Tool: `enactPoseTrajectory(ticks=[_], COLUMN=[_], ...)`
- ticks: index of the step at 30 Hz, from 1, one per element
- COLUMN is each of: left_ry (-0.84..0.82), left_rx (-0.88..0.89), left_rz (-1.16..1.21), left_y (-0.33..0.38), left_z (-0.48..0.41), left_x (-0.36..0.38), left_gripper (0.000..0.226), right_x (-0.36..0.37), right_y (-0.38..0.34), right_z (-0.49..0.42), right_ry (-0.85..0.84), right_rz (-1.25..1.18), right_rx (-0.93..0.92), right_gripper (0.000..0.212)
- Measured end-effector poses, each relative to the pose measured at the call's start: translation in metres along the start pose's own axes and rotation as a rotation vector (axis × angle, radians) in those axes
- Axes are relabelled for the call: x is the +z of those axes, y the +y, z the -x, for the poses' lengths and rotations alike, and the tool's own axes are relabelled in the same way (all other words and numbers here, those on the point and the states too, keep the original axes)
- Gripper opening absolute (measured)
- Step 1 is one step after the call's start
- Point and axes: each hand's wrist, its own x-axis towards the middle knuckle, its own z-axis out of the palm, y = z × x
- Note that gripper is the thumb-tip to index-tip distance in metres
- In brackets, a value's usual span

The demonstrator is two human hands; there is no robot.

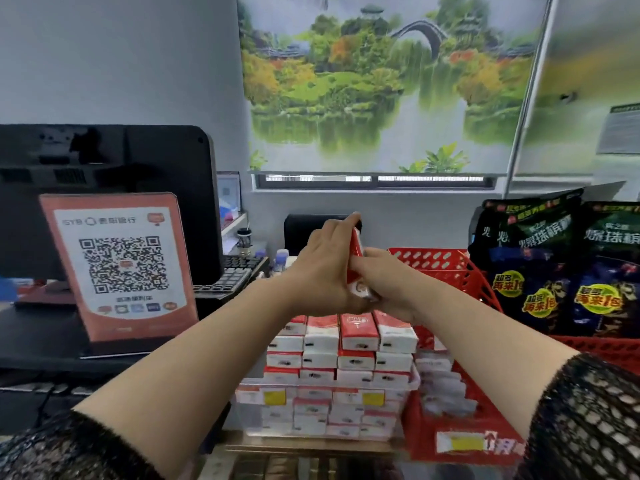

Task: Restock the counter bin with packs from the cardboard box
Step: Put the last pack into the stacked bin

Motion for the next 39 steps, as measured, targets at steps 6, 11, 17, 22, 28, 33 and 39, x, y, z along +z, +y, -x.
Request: enactPoseTrajectory(ticks=[6,11,17,22,28,33,39], left_ry=[-0.16,-0.384,-0.593,-0.664,-0.699,-0.726,-0.739], left_rx=[-0.137,-0.251,-0.398,-0.43,-0.427,-0.424,-0.431], left_rz=[-0.081,-0.121,0.024,0.002,-0.035,-0.058,-0.08], left_y=[-0.018,-0.029,-0.033,-0.043,-0.045,-0.041,-0.039], left_z=[-0.016,-0.032,-0.042,-0.044,-0.044,-0.045,-0.044], left_x=[0.0,0.007,0.022,0.029,0.032,0.033,0.033], left_gripper=[0.12,0.117,0.108,0.112,0.114,0.113,0.113], right_x=[-0.037,-0.062,-0.071,-0.071,-0.068,-0.065,-0.064], right_y=[-0.001,0.008,0.019,0.027,0.031,0.033,0.034], right_z=[-0.02,-0.031,-0.038,-0.041,-0.046,-0.046,-0.043], right_ry=[0.085,0.156,0.084,0.049,0.027,0.016,0.005], right_rz=[0.002,0.051,0.165,0.2,0.217,0.228,0.227], right_rx=[0.0,-0.028,-0.028,-0.022,-0.022,-0.014,-0.006], right_gripper=[0.046,0.06,0.063,0.056,0.055,0.053,0.053])
